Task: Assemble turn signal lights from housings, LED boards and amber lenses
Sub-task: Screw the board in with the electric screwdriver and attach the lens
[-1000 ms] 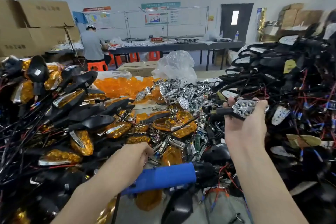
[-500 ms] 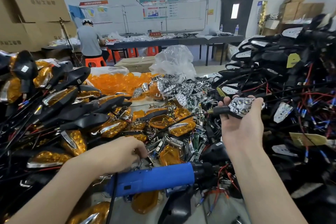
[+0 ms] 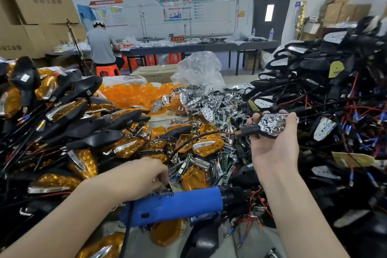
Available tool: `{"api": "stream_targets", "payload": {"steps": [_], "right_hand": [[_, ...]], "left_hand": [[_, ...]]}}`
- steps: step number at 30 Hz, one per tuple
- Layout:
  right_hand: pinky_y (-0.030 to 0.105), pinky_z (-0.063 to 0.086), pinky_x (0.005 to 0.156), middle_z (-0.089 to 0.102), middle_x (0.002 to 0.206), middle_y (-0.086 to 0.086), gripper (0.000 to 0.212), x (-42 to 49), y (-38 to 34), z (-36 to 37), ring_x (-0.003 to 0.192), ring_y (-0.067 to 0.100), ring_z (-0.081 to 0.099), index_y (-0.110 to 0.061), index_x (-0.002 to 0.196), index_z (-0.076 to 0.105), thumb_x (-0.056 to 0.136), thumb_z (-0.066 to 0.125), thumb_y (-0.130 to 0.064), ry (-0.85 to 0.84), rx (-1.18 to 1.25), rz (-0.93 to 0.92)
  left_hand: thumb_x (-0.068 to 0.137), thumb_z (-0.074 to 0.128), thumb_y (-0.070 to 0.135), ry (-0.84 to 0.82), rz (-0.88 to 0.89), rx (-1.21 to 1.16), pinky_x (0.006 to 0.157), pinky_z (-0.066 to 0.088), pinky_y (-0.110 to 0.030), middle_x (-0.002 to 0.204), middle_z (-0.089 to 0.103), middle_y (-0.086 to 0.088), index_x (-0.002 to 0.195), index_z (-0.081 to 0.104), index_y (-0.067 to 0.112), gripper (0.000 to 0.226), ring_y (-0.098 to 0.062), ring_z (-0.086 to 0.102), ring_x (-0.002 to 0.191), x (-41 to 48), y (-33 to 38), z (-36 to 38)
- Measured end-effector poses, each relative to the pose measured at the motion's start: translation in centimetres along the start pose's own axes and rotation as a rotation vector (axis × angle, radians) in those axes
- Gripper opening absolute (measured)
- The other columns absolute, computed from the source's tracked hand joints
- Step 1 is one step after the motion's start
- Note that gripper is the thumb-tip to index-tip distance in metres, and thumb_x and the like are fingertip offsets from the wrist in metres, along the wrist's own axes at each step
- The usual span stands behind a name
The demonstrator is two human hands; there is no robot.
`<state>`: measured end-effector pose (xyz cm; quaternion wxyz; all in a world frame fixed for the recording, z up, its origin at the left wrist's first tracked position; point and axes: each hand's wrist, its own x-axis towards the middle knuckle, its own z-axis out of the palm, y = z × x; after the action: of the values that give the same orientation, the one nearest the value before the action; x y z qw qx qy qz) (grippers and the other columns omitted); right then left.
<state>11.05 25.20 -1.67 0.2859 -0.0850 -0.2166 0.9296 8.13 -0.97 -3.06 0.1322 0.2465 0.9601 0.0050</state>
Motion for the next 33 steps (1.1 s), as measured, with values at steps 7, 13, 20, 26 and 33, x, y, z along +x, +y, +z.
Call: {"api": "stream_targets", "payload": {"steps": [7,13,20,26,33], "right_hand": [[0.034,0.061,0.069,0.067,0.075,0.001,0.022,-0.1,0.0,-0.2,0.070,0.022,0.070,-0.018,0.110,0.051,0.108,0.045,-0.039,-0.021,0.013,0.021],[0.034,0.060,0.069,0.066,0.078,0.001,0.019,-0.1,0.0,-0.3,0.071,0.022,0.070,-0.018,0.110,0.050,0.108,0.046,-0.036,-0.019,0.019,0.017],[0.035,0.059,0.074,0.063,0.084,0.004,0.019,0.0,-0.2,-0.5,0.070,0.022,0.066,-0.016,0.110,0.050,0.107,0.045,-0.035,-0.028,0.050,0.031],[0.033,0.057,0.073,0.061,0.083,0.004,0.011,0.0,-0.5,-0.6,0.073,0.023,0.063,-0.016,0.104,0.050,0.105,0.046,-0.026,-0.056,0.098,0.067],[0.034,0.058,0.078,0.063,0.089,0.007,0.014,-0.7,-0.7,-0.9,0.078,0.024,0.066,-0.016,0.106,0.053,0.100,0.044,-0.008,-0.099,0.108,0.092]], "left_hand": [[0.097,0.058,0.039,0.032,0.010,-0.118,0.083,0.052,-0.020,0.103,0.062,0.023,0.108,0.055,0.045,0.013,0.006,0.058,0.088,0.0,-0.5,0.6],[0.100,0.050,0.045,0.154,0.005,-0.064,0.075,0.054,-0.019,0.096,0.066,0.021,0.116,0.055,0.042,0.018,0.006,0.060,0.082,0.2,0.3,0.8],[0.102,0.039,0.050,0.322,0.000,0.018,0.067,0.049,-0.023,0.094,0.048,0.018,0.114,0.061,0.039,0.027,-0.003,0.056,0.080,1.5,3.1,0.9],[0.099,0.042,0.057,0.266,-0.069,-0.041,0.074,0.054,-0.032,0.099,0.051,0.014,0.113,0.062,0.034,0.033,-0.010,0.060,0.087,2.3,4.8,1.2],[0.099,0.053,0.039,0.295,-0.128,-0.089,0.072,0.052,-0.029,0.107,0.049,0.009,0.104,0.056,0.033,0.008,-0.009,0.058,0.083,2.3,6.0,1.2]]}}
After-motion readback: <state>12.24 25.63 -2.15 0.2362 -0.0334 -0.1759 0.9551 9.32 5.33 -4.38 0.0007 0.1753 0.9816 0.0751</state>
